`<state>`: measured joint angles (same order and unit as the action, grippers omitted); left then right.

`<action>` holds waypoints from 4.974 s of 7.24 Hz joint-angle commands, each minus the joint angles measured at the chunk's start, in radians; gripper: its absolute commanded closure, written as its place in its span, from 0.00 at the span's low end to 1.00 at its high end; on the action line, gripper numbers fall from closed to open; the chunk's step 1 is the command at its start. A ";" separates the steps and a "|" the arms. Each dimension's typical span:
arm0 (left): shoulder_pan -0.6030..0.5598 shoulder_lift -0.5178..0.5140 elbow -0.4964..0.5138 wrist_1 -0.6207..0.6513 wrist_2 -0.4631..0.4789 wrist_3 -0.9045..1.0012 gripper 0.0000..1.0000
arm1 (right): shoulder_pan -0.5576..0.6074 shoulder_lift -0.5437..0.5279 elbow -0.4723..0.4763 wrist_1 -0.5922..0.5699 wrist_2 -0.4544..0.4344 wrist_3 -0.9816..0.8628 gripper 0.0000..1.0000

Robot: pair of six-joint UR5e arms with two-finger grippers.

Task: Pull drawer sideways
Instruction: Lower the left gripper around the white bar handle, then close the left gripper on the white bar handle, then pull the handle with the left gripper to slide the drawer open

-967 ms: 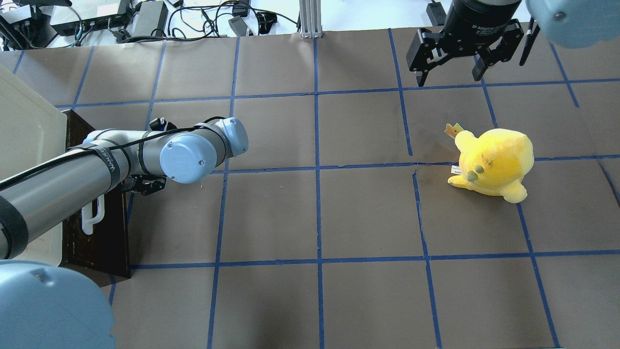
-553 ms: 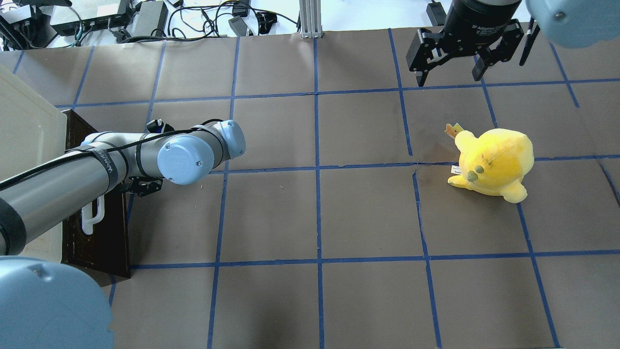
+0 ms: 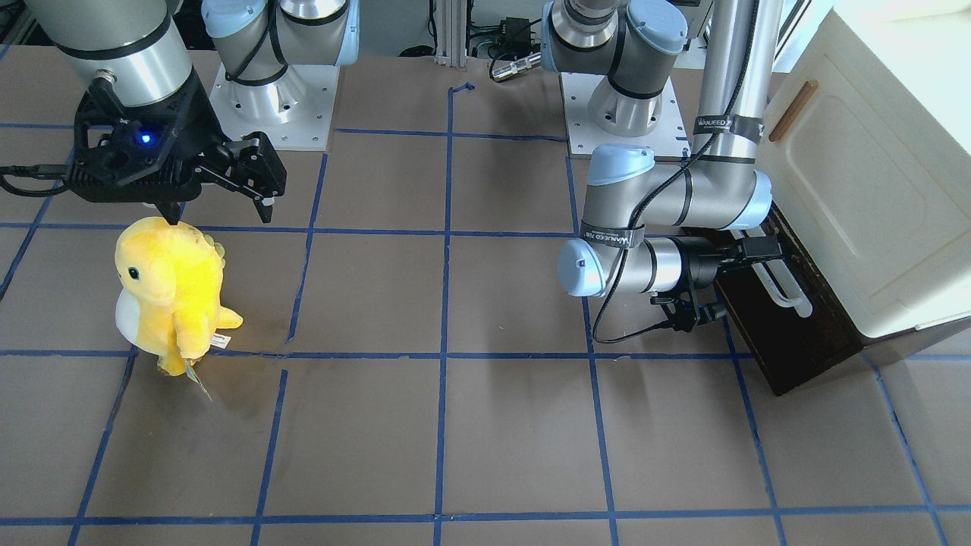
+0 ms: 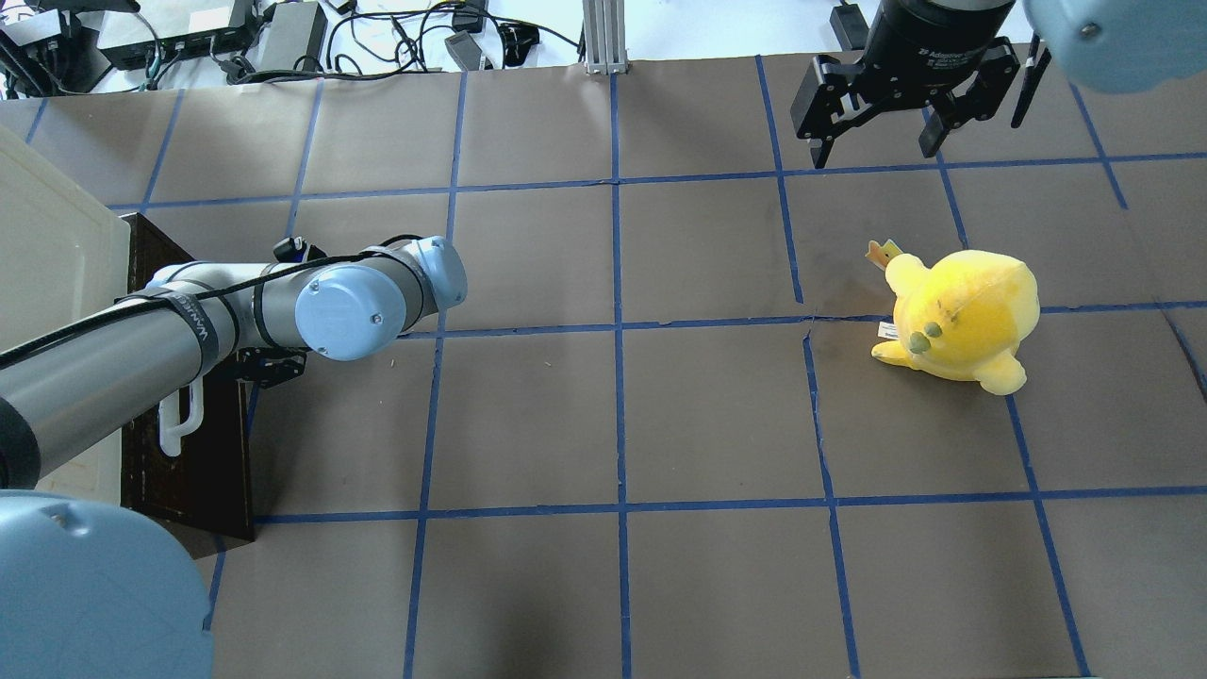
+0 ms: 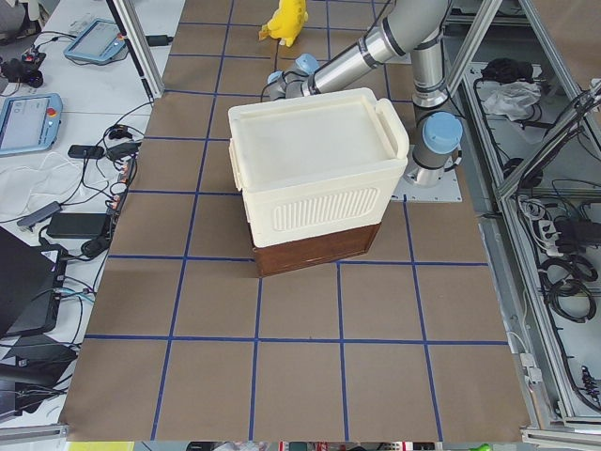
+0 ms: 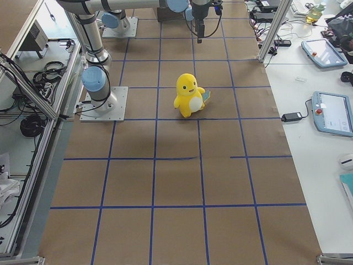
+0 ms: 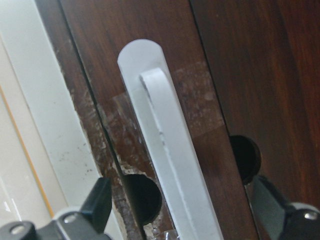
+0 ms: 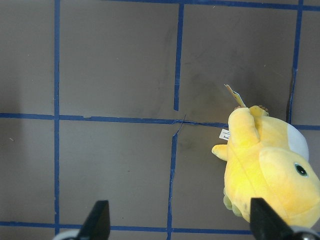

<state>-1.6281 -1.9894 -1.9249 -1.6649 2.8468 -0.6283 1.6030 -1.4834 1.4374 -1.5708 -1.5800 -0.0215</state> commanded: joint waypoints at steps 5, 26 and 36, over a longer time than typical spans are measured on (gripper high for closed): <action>-0.009 -0.008 0.006 0.001 0.002 -0.004 0.24 | 0.000 0.000 0.000 0.000 0.000 0.000 0.00; -0.012 -0.011 0.017 0.013 -0.007 0.013 0.78 | 0.000 0.000 0.000 0.000 0.000 0.000 0.00; -0.094 -0.029 0.055 0.011 -0.030 0.015 0.86 | 0.000 0.000 0.000 0.000 0.000 0.000 0.00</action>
<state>-1.6996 -2.0166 -1.8705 -1.6546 2.8225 -0.6136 1.6030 -1.4833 1.4374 -1.5708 -1.5800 -0.0214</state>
